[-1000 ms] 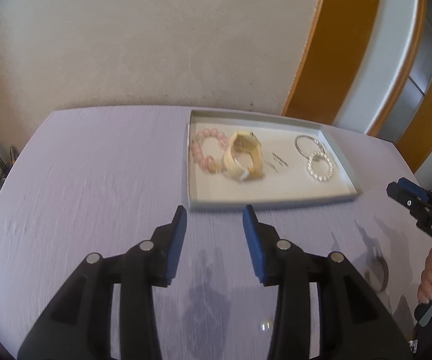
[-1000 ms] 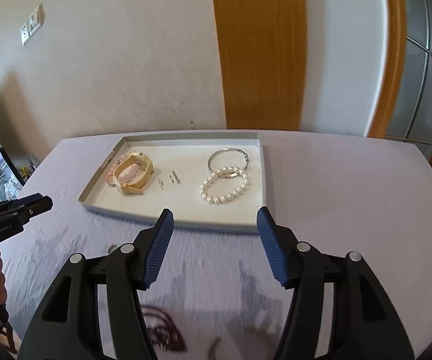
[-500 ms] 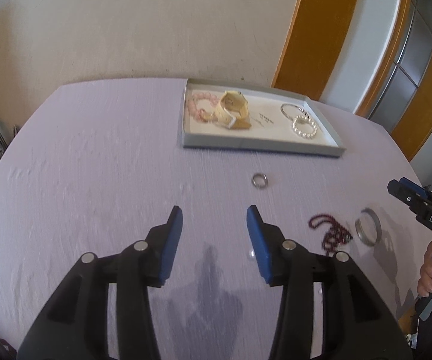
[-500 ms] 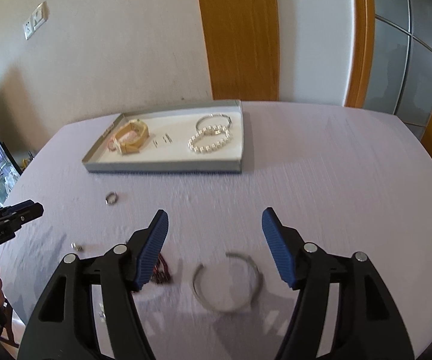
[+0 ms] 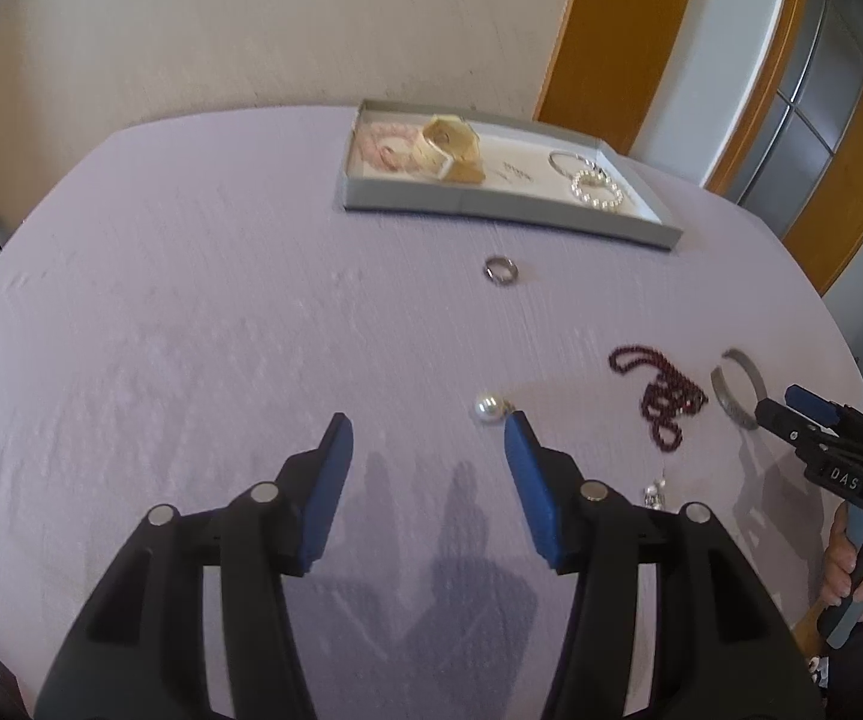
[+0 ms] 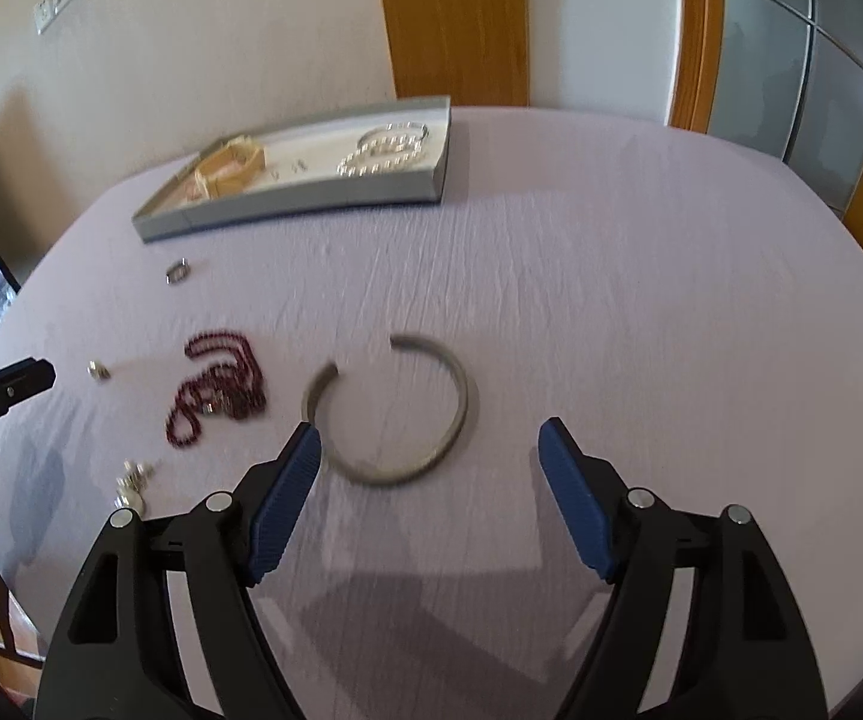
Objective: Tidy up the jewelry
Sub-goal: 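Move the right tool to the grey cuff bangle while the left tool reaches the pearl pendant, then grasp the grey cuff bangle with the right tool while the left tool grasps the pearl pendant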
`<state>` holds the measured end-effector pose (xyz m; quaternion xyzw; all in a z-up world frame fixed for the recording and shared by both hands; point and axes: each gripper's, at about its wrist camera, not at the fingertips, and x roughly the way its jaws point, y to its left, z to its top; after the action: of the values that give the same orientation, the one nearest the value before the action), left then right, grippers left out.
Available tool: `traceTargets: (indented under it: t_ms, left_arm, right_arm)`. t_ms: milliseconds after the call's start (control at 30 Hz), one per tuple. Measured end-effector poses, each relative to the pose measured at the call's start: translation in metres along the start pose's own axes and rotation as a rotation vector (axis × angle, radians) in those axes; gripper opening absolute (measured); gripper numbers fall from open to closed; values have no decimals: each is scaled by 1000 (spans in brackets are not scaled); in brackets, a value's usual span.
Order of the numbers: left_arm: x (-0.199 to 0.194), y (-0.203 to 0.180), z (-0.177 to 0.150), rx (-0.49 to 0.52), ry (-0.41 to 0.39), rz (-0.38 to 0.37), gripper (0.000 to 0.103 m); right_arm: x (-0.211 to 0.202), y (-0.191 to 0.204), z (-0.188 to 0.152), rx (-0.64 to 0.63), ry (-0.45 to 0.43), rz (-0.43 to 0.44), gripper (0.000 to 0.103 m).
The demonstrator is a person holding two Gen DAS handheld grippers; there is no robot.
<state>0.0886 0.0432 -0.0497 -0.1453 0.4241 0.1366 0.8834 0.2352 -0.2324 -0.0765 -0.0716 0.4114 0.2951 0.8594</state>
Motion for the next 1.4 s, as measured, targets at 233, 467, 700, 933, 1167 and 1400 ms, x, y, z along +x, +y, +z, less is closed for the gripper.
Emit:
traceTargets:
  t_ms: [233, 467, 700, 933, 1167, 1400]
  left_arm:
    - [6, -19, -11, 42, 5, 8, 53]
    - [10, -24, -19, 74, -2, 2, 53]
    - [17, -23, -18, 87, -4, -10, 53]
    - [23, -28, -11, 91, -5, -1, 52]
    - [31, -33, -3, 96, -2, 1, 42]
    - [36, -37, 2, 100, -4, 19, 42]
  right_arm:
    - [9, 10, -1, -55, 21, -26, 79]
    - [20, 19, 9, -96, 30, -30, 79]
    - [20, 22, 11, -101, 19, -29, 67]
    - [20, 20, 12, -80, 14, -30, 67]
    - [18, 18, 14, -60, 8, -14, 67]
    - [17, 15, 15, -38, 3, -1, 67]
